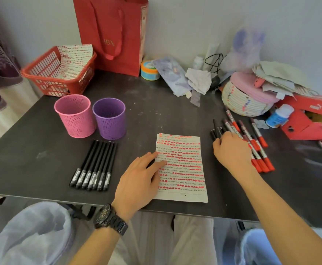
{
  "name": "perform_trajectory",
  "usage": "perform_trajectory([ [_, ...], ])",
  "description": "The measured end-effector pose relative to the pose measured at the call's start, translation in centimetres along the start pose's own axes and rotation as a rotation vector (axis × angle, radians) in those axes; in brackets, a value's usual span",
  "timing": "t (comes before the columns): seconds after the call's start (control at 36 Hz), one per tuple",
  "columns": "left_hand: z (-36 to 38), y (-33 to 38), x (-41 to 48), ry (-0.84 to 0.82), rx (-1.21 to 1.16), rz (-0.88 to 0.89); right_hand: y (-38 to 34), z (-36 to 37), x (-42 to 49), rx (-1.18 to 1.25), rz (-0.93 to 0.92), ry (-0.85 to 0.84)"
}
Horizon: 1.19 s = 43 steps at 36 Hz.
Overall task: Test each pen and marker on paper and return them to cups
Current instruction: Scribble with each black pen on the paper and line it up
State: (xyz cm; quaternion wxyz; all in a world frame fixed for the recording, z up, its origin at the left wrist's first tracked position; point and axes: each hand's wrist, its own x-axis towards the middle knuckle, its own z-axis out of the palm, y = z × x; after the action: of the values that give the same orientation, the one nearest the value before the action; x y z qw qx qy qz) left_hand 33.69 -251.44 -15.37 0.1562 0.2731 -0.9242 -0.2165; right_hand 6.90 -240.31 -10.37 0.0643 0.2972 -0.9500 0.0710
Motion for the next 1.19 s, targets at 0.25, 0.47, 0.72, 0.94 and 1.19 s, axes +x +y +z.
perform_trajectory([
  [0.25,0.0,0.0,0.0,-0.032,0.022,-0.001,-1.5,-1.1,-6.1,0.992,0.251,-0.113],
  [0.47,-0.1,0.1,0.0,-0.036,0.024,-0.002,-3.1,-0.1,-12.7,1.41,0.141,-0.19],
  [0.72,0.1,0.1,-0.1,0.004,-0.018,0.011,-3.1,1.1,-14.5,1.553,0.044,-0.078],
  [0.94,-1.0,0.8,-0.3,0.084,-0.231,0.054,-2.8,0.8,-14.3,1.629,-0.051,-0.175],
  [1.19,-1.5,3.0,-1.0,-0.028,-0.15,0.254,-2.9,0.0,-14.1,1.531,-0.176,-0.332],
])
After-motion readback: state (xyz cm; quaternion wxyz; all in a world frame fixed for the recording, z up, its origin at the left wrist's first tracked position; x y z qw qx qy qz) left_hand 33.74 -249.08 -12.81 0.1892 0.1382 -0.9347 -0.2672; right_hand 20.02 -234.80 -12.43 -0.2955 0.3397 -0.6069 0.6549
